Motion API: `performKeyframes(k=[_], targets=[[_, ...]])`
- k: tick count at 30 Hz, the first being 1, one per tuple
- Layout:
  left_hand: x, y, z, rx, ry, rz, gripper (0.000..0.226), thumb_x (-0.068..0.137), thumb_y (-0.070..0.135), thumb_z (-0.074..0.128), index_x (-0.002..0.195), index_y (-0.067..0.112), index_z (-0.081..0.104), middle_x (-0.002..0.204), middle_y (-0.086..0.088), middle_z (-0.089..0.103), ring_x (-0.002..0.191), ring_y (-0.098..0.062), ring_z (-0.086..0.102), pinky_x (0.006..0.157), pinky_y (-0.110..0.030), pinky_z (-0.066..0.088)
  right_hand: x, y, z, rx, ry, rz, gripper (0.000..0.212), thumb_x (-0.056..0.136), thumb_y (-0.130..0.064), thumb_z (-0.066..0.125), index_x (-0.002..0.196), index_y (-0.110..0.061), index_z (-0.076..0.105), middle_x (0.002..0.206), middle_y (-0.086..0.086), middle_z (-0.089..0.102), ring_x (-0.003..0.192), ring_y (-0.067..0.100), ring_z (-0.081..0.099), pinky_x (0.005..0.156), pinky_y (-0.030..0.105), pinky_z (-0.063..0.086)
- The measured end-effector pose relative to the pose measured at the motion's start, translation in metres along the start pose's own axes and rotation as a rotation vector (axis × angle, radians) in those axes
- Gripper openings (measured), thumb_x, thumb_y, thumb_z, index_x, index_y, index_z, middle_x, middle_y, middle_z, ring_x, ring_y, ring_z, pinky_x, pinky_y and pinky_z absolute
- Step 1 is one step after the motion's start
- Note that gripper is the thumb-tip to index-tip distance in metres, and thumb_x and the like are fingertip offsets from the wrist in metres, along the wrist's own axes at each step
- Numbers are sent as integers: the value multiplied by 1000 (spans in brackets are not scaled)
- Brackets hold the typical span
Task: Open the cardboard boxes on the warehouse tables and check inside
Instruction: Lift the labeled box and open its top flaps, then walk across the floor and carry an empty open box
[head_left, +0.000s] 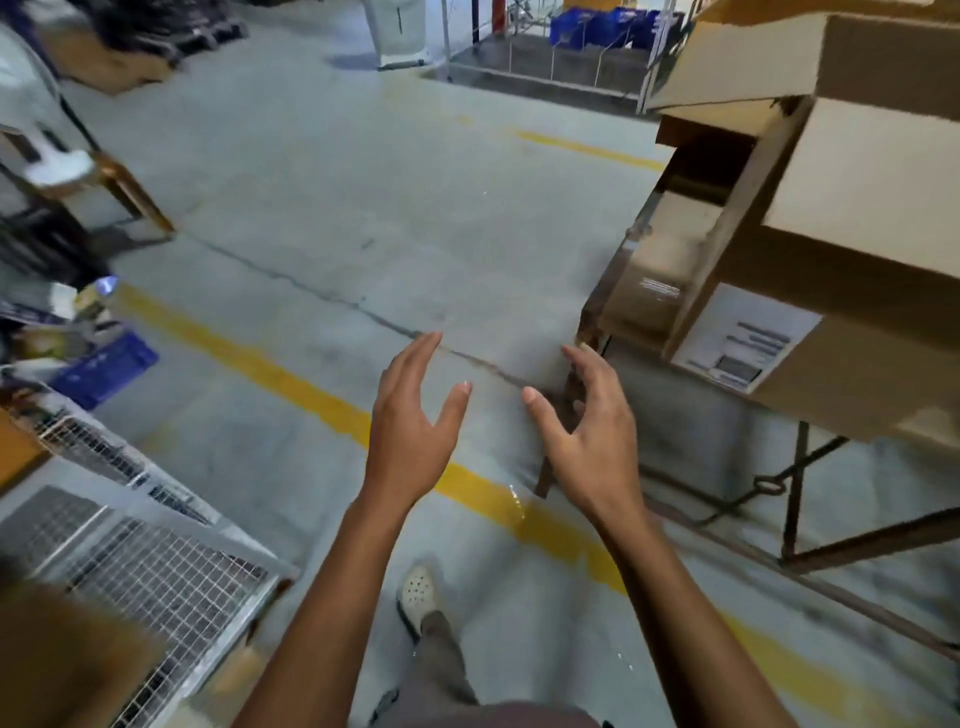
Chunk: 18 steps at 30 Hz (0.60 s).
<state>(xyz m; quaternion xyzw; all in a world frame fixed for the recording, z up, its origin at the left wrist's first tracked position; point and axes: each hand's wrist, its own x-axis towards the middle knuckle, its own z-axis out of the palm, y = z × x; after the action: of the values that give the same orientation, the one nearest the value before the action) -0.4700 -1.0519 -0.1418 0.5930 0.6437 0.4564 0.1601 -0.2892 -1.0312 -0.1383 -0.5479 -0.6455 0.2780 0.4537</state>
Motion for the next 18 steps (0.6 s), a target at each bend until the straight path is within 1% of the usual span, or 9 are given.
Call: performKeyframes(k=[2,5,7,9,11,13,16,18], targets=[[28,-26,-9,2,-20,-35,58,92,40,58,145,17,48,147,1,49,140,-12,42,115,-25,32,27,3,31,6,-4,5,70,82,-60,58,140,-20,51,148,3,48,139,18,43,107,50,44],[77,-63,-28,27,-36,-49,60,92,40,58,146,17,47,148,1,48,140,-12,41,115,-27,32,67,3,74,-9,-4,3,71,83,-59,58,141,-19,49,147,5,48,139,20,43,106,51,45],[111,-85,-41,28,-34,-54,58,94,39,61,147,19,46,149,1,47,140,-13,41,116,-30,33,92,2,99,-8,-11,11,69,84,-57,60,142,-21,48,147,4,48,138,20,44,104,51,46],[145,-107,-50,12,-32,-49,56,96,35,63,147,21,45,149,2,47,141,-13,40,115,-37,36,117,2,125,-6,-6,16,68,84,-56,60,142,-22,48,147,4,48,137,20,44,103,52,46],[179,-123,-54,6,-27,-27,55,97,33,63,147,21,45,148,3,48,140,-13,41,115,-38,37,143,0,148,-6,13,18,69,84,-56,60,142,-21,48,146,4,48,137,21,45,102,53,47],[208,-135,-54,0,-36,-24,55,96,33,63,147,19,45,148,3,47,140,-12,41,115,-36,36,164,-2,166,-18,20,27,68,85,-55,60,142,-19,48,146,3,48,137,20,45,102,53,48],[248,-151,-46,-39,-65,-12,58,94,40,59,147,22,44,150,4,46,141,-9,39,115,-29,34,198,-1,182,-51,22,22,67,86,-54,58,142,-18,48,145,3,49,136,20,46,101,53,48],[278,-162,-35,-65,-84,-2,58,94,39,59,147,23,44,149,6,45,141,-8,38,115,-29,35,227,4,193,-57,46,36,67,85,-55,57,140,-18,50,144,4,49,134,22,48,101,53,48]])
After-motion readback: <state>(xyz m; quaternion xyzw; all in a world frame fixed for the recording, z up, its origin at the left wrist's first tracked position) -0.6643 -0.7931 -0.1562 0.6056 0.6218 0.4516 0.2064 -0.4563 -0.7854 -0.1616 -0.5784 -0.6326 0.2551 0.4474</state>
